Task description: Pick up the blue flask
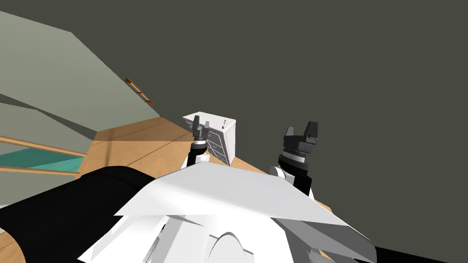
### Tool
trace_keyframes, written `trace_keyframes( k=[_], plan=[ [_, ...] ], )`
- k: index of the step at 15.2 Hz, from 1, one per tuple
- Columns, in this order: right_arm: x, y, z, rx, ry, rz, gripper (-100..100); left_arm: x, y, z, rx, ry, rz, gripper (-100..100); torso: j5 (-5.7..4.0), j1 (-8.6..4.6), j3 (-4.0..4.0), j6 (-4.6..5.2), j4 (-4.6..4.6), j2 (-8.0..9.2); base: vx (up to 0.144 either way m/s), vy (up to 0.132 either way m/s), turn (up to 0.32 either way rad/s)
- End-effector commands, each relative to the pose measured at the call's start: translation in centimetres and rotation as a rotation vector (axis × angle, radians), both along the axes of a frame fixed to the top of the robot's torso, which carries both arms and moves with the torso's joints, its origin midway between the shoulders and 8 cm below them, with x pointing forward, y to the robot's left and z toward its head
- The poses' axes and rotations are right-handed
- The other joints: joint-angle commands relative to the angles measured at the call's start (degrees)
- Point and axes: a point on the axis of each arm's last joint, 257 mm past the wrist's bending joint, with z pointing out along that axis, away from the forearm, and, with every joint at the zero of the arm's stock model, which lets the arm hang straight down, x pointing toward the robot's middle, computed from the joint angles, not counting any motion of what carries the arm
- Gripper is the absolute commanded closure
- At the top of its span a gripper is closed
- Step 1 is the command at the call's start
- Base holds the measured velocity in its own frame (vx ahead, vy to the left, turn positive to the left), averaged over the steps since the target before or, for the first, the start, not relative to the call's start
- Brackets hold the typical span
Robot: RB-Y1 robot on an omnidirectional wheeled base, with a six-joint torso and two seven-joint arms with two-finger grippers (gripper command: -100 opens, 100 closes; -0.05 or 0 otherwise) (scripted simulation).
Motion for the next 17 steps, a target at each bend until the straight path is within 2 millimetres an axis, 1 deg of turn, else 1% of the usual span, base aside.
trace_keyframes(
  k=[1, 2, 3, 4, 5, 6, 7, 8, 9, 10, 11, 12, 14, 15, 16, 17],
  plan=[
    [0.0, 0.0, 0.0, 0.0, 0.0, 0.0, 0, 1.2, -0.4, -0.4, 0.041, 0.025, -0.007, -100, 0.0, 0.0, 0.0, 0.0, 0.0, 0.0, -0.013, -0.045, -0.024],
    [0.0, 0.0, 0.0, 0.0, 0.0, 0.0, 0, 2.0, -0.6, -0.6, 0.064, 0.041, -0.008, -100, -0.01, -0.1, 0.01, 0.02, 0.0, 0.02, -0.04, -0.096, -0.042],
    [0.0, 0.0, 0.0, 0.0, 0.0, 0.0, 0, 2.0, -0.6, -0.6, 0.064, 0.041, -0.008, -100, -0.05, -0.26, 0.04, 0.02, 0.01, 0.08, -0.047, -0.102, -0.02],
    [0.0, 0.0, 0.0, 0.0, 0.0, 0.0, 0, 3.0, -0.8, -0.9, 0.09, 0.06, -0.007, -100, -0.07, -0.36, 0.07, 0.01, 0.02, 0.12, -0.045, -0.103, -0.012],
    [0.0, 0.0, 0.0, 0.0, 0.0, 0.0, 0, 3.0, -0.8, -0.9, 0.09, 0.06, -0.007, -100, -0.09, -0.4, 0.08, 0.02, 0.03, 0.14, -0.039, -0.097, -0.013],
    [0.0, 0.0, 0.0, 0.0, 0.0, 0.0, 0, 4.2, -0.9, -1.3, 0.119, 0.083, -0.003, -100, -0.09, -0.41, 0.08, 0.01, 0.03, 0.14, -0.029, -0.109, -0.021],
    [0.0, 0.0, 0.0, 0.0, 0.0, 0.0, 0, 4.2, -0.9, -1.3, 0.119, 0.083, -0.003, -100, -0.1, -0.45, 0.07, 0.02, 0.03, 0.13, -0.026, -0.101, -0.015],
    [0.0, 0.0, 0.0, 0.0, 0.0, 0.0, 0, 5.5, -1.0, -1.8, 0.153, 0.111, 0.004, -100, -0.1, -0.44, 0.06, 0.02, 0.03, 0.11, -0.027, -0.103, -0.027],
    [0.0, 0.0, 0.0, 0.0, 0.0, 0.0, 0, 5.5, -1.0, -1.7, 0.153, 0.109, 0.004, -100, -0.1, -0.45, 0.06, 0.02, 0.02, 0.1, -0.027, -0.098, -0.021],
    [0.0, 0.0, 0.0, 0.0, 0.0, 0.0, 0, 6.8, -1.0, -2.3, 0.19, 0.136, 0.014, -100, -0.1, -0.44, 0.05, 0.02, 0.02, 0.09, -0.037, -0.101, -0.031],
    [0.0, 0.0, 0.0, 0.0, 0.0, 0.0, 0, 7.0, -1.0, -2.2, 0.19, 0.138, 0.014, -100, -0.1, -0.43, 0.06, 0.02, 0.02, 0.11, -0.04, -0.102, -0.025],
    [0.0, 0.0, 0.0, 0.0, 0.0, 0.0, 0, 8.2, -0.9, -2.7, 0.231, 0.159, 0.027, -100, -0.1, -0.44, 0.07, 0.02, 0.03, 0.12, -0.049, -0.117, -0.028],
    [0.0, 0.0, 0.0, 0.0, 0.0, 0.0, 0, 8.6, -0.9, -2.7, 0.23, 0.17, 0.028, -100, -0.11, -0.47, 0.09, 0.02, 0.04, 0.16, -0.035, -0.091, -0.01],
    [0.0, 0.0, 0.0, 0.0, 0.0, 0.0, 0, 10.0, -0.7, -3.3, 0.274, 0.2, 0.045, -100, -0.09, -0.39, 0.08, 0.01, 0.03, 0.13, -0.011, -0.09, -0.028],
    [0.0, 0.0, 0.0, 0.0, 0.0, 0.0, 0, 10.3, -0.7, -3.2, 0.273, 0.205, 0.046, -100, -0.09, -0.39, 0.05, 0.02, 0.02, 0.07, -0.018, -0.095, -0.026],
    [0.0, 0.0, 0.0, 0.0, 0.0, 0.0, 0, 11.6, -0.3, -3.9, 0.32, 0.233, 0.068, -100, -0.09, -0.4, 0.04, 0.02, 0.01, 0.06, -0.036, -0.104, -0.035]
  ],
)
